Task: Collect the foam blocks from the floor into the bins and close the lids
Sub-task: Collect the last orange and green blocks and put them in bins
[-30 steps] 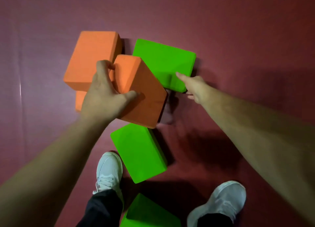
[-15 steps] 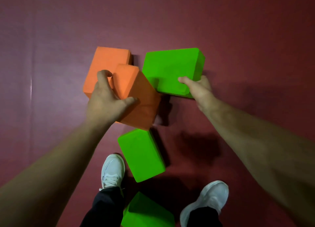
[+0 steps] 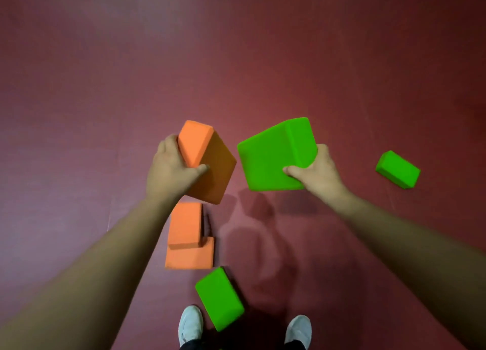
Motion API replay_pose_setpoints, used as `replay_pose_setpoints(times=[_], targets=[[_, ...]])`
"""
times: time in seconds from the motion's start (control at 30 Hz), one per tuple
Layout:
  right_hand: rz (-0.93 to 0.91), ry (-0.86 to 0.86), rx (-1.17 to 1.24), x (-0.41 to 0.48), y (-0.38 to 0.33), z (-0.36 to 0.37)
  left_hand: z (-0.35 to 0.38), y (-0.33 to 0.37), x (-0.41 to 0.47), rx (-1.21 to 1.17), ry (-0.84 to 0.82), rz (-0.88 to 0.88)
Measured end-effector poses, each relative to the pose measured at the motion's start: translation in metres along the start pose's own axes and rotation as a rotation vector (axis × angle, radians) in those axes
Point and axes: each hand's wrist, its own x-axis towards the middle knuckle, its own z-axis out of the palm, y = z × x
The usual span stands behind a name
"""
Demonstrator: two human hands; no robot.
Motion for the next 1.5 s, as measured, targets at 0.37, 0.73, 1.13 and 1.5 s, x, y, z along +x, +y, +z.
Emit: replay_pose_setpoints(times=[0.37,0.73,1.13,1.5], targets=[[-0.149,0.185,0.05,-0.112,-0.134,-0.167,-0.177,0.165,-0.068,0.02,0.184,0.186],[-0.596,-0.091,-0.023,-0.106,-0.175,-0.184,-0.208,0.15,-0.192,0.047,0.581,-0.194],[-1.048,-0.596,-0.075,-0.27,-0.206,-0.109,-0.222,0.096,-0.461,0.096,0.948,-0.735],[-1.365,-0.86,-0.164,-0.495,-0.19,-0.05,-0.211,0.039,-0.704,0.09,1.215,-1.065]])
